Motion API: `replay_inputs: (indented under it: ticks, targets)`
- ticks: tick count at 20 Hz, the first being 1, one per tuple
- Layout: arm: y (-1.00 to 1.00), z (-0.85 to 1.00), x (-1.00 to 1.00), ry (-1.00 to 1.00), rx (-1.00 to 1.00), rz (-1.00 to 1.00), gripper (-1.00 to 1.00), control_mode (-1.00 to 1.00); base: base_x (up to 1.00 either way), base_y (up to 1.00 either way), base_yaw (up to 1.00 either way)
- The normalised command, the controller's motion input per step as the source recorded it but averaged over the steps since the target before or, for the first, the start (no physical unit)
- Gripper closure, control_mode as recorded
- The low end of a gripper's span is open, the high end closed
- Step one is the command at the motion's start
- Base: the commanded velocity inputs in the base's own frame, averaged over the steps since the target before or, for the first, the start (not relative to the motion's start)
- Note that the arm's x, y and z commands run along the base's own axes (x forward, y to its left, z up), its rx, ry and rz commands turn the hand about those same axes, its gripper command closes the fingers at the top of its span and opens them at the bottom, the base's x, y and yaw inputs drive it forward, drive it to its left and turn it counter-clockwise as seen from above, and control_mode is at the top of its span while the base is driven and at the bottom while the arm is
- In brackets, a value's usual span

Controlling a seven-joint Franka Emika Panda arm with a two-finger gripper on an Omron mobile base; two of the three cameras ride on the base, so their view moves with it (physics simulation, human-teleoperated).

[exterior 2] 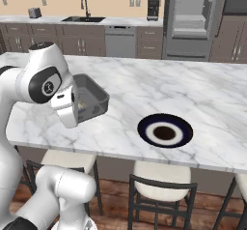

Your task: Place two dumplings into each of the tupperware containers and then place the containers in the fridge.

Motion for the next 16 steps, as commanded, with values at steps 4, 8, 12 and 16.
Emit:
replay_inputs:
  ticks: [4, 8, 12, 16]
  targets:
    - [0.00, 0.00, -0.24, 0.00, -0.01, 0.00, 1.00, -1.00, 0.00, 0.00, 0.00]
    - [0.00, 0.00, -0.07, 0.00, 0.00, 0.00, 1.00, -1.00, 0.00, 0.00, 0.00]
    - [0.00, 0.00, -0.06, 0.00, 0.00, 0.00, 1.00, 1.00, -0.62, -0.25, 0.00]
    - [0.00, 0.00, 0.00, 0.00, 0.00, 0.00, 1.00, 1.00, -1.00, -0.96, -0.13]
